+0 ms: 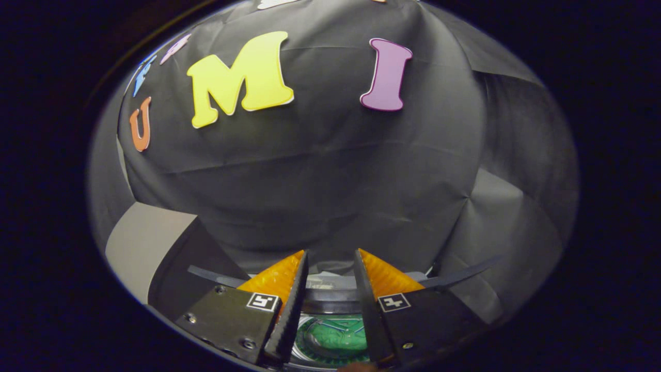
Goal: Put the clothes into the washing machine and then close the washing machine lid.
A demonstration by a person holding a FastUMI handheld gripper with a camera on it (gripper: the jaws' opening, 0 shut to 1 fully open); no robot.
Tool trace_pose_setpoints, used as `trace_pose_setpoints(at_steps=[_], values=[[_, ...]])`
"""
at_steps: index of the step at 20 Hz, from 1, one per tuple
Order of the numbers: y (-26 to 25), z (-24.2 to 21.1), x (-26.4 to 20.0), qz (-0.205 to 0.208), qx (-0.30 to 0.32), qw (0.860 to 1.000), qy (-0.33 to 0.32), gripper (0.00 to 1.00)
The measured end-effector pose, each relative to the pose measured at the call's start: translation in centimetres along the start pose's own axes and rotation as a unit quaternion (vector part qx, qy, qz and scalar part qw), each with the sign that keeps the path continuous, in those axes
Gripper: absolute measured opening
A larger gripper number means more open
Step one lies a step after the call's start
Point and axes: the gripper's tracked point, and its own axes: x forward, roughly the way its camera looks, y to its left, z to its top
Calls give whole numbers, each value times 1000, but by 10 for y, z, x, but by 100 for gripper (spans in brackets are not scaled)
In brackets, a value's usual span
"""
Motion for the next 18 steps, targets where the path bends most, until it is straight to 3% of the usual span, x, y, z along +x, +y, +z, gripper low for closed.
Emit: trace_pose_setpoints(at_steps=[18], values=[[0,-56,-47,-37,15,999,17,56]])
